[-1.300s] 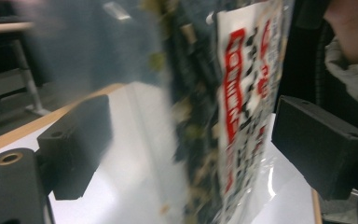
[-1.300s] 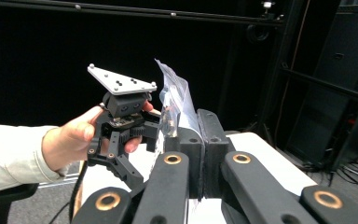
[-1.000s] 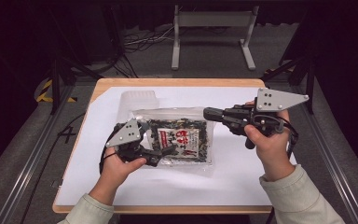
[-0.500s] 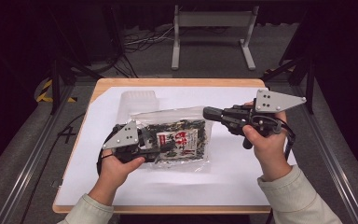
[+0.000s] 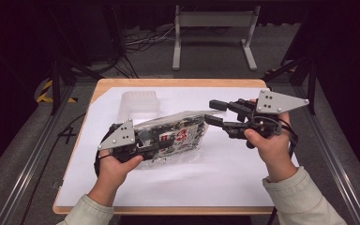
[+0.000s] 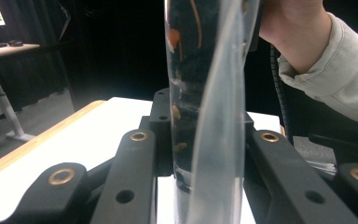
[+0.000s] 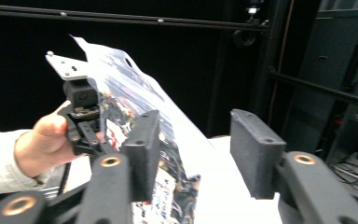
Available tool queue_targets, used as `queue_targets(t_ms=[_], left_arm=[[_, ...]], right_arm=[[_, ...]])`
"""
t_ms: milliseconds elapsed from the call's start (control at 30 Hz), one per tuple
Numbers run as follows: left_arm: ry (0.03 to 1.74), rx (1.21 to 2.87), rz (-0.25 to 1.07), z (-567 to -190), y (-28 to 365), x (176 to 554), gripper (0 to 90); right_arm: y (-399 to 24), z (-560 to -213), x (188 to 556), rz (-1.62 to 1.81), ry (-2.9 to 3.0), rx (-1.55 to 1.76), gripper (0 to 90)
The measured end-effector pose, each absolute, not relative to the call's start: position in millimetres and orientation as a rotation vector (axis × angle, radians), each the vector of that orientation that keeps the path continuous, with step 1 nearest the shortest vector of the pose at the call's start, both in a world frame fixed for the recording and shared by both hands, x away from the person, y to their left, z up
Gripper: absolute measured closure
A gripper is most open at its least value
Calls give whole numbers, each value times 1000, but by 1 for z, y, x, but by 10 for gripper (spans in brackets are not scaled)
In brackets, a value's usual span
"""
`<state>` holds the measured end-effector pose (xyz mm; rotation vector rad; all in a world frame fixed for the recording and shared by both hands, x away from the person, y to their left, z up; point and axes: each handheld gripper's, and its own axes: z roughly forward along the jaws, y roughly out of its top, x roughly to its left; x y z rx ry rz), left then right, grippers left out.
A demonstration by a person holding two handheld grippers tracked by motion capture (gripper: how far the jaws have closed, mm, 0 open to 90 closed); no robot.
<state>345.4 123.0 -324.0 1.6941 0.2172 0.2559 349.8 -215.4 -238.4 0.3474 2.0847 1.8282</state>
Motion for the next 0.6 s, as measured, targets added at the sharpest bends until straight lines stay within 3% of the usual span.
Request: queue_targets(t_ms=[133, 600], left_arm=[[236, 1697, 252, -321, 124, 347, 719], [348, 1629, 243, -308, 139, 368, 718]], right_arm=[[-222, -239, 350, 1822, 2037, 380, 397], [-250, -264, 349, 1667, 2036, 508, 338]])
